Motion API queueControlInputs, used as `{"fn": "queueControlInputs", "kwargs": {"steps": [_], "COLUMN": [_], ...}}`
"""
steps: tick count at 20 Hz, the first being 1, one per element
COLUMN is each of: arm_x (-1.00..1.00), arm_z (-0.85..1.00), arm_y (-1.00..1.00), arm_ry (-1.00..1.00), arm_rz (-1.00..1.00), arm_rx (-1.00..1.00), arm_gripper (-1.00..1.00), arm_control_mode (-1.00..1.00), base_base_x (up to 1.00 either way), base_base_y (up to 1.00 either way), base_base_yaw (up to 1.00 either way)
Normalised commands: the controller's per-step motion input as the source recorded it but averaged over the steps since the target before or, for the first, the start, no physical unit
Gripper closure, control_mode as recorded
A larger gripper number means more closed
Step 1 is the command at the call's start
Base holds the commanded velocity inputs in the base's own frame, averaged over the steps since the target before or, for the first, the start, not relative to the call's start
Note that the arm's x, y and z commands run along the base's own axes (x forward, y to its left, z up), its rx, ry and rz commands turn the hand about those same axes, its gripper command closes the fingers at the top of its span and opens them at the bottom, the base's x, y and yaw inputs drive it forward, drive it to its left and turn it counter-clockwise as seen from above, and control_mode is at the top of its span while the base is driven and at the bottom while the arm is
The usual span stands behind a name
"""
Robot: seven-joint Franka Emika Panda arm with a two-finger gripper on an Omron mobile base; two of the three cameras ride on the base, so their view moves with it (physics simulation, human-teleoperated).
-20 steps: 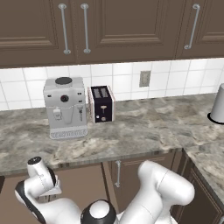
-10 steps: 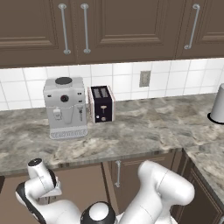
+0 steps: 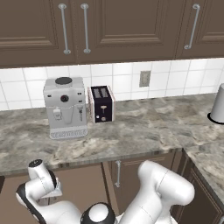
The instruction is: Take the tongs from the drawer on the left and place them on the dining counter next to the tray containing the hot dog.
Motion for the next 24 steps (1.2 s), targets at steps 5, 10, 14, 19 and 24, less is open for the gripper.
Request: {"fn": "queueControlInputs", "kwargs": {"steps": [5, 10, 14, 19, 24], "arm_x": [0.0, 0.0, 0.0, 0.0, -0.04], "arm_z": [-0.03, -0.01, -0.11, -0.02, 0.12], "arm_y": [0.0, 0.0, 0.0, 0.0, 0.01], "arm_ry": [0.0, 0.0, 0.0, 0.0, 0.0], "arm_rz": [0.0, 0.0, 0.0, 0.0, 0.0], "arm_rx": [0.0, 0.0, 0.0, 0.0, 0.0], "arm_gripper": [1.0, 1.0, 1.0, 1.0, 1.0], "arm_control_mode": [-1.0, -1.0, -1.0, -1.0, -1.0], "base_base_x": [0.0, 0.0, 0.0, 0.0, 0.0], "base_base_y": [0.0, 0.0, 0.0, 0.0, 0.0], "base_base_yaw": [0.0, 0.0, 0.0, 0.0, 0.0]}}
